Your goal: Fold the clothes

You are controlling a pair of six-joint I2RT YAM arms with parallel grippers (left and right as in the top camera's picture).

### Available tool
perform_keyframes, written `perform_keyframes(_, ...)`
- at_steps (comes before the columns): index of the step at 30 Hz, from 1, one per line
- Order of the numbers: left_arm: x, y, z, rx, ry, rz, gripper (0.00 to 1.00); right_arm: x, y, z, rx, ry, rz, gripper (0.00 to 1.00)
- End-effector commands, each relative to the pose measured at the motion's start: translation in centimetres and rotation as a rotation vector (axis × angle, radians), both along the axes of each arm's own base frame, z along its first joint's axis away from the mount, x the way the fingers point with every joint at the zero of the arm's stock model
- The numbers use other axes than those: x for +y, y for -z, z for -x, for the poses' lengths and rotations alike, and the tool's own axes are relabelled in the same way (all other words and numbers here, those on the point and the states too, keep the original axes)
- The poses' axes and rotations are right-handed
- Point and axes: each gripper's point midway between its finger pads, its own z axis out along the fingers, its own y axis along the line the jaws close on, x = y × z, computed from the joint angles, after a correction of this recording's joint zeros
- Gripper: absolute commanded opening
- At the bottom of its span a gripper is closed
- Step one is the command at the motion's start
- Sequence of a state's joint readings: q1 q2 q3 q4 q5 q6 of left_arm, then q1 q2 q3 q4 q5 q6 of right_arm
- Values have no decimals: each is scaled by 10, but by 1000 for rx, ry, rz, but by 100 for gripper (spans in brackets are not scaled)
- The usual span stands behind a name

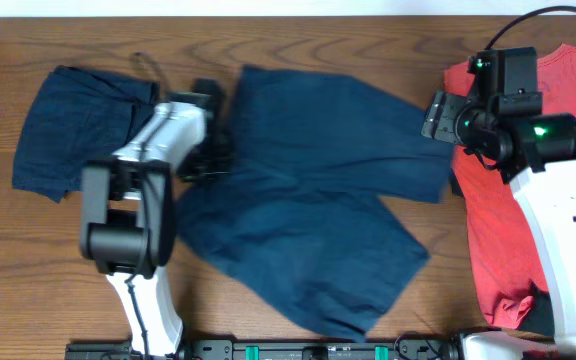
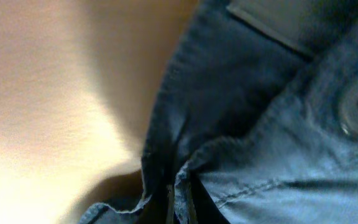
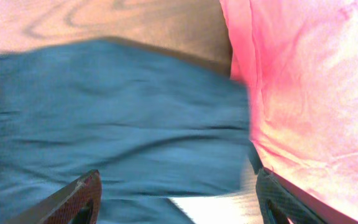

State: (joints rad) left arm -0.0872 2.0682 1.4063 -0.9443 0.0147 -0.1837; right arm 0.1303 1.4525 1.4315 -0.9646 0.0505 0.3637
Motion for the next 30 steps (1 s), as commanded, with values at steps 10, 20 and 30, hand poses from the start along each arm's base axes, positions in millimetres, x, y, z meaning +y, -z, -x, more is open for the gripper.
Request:
perform_keyframes(10,58,-15,13,15,-247,90,6,57,94,-56,109,-286,-111,59)
perform_keyframes(20,31,-92,-4,-222,-127,185,26,98,194,-97,158,-269,-194,43)
perform_keyframes(30,31,-170,-1,-457,-104,177,43,88,227,-99,202,-191,-163,49)
